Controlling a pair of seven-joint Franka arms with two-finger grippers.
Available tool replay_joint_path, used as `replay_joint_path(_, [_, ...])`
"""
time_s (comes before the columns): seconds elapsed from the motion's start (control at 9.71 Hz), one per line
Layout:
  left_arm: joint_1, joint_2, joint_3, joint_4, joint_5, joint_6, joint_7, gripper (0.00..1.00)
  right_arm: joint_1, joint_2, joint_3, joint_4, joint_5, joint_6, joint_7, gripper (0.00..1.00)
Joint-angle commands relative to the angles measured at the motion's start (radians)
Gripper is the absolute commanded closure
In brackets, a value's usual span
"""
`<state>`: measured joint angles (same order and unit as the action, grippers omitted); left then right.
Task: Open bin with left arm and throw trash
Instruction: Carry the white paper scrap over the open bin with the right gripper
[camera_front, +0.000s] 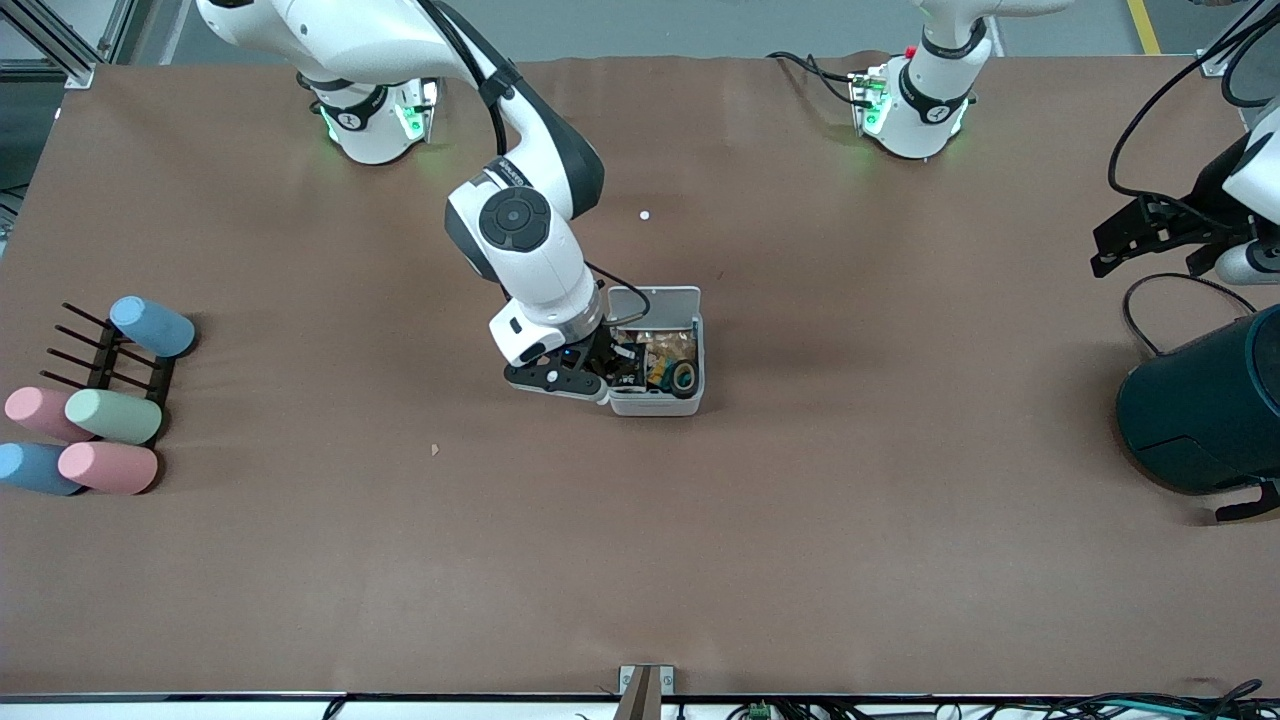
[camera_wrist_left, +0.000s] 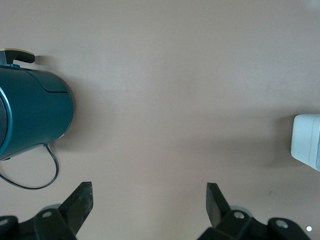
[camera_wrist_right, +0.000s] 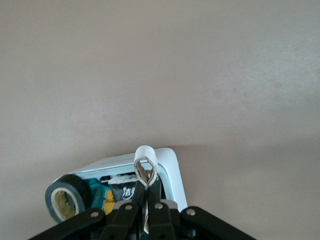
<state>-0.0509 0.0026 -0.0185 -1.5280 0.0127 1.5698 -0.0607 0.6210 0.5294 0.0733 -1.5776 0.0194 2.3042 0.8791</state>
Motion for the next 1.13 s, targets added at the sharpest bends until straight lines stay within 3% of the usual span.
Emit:
replay_joint_path(0.0, [0.000, 0.010, 0.005, 0.023, -0.011, -0.004, 0.015, 0.00, 0.022, 0.009, -0.001, 0.011, 0.008, -0.043, -0.011, 1.00])
replay_joint_path(0.31, [-0.001, 0.008, 0.005, 0.023, -0.013, -0.004, 0.010, 0.00, 0.051, 0.009, 0.000, 0.011, 0.052, -0.080, -0.011, 1.00])
replay_joint_path(0.82, [0.000, 0.008, 0.005, 0.023, -0.013, -0.004, 0.015, 0.00, 0.054, 0.038, 0.000, 0.016, 0.051, -0.069, -0.012, 0.99])
replay_joint_path(1.03, [0.002, 0.008, 0.005, 0.023, -0.011, -0.004, 0.010, 0.00, 0.054, 0.050, 0.000, 0.031, 0.051, -0.071, -0.012, 0.90])
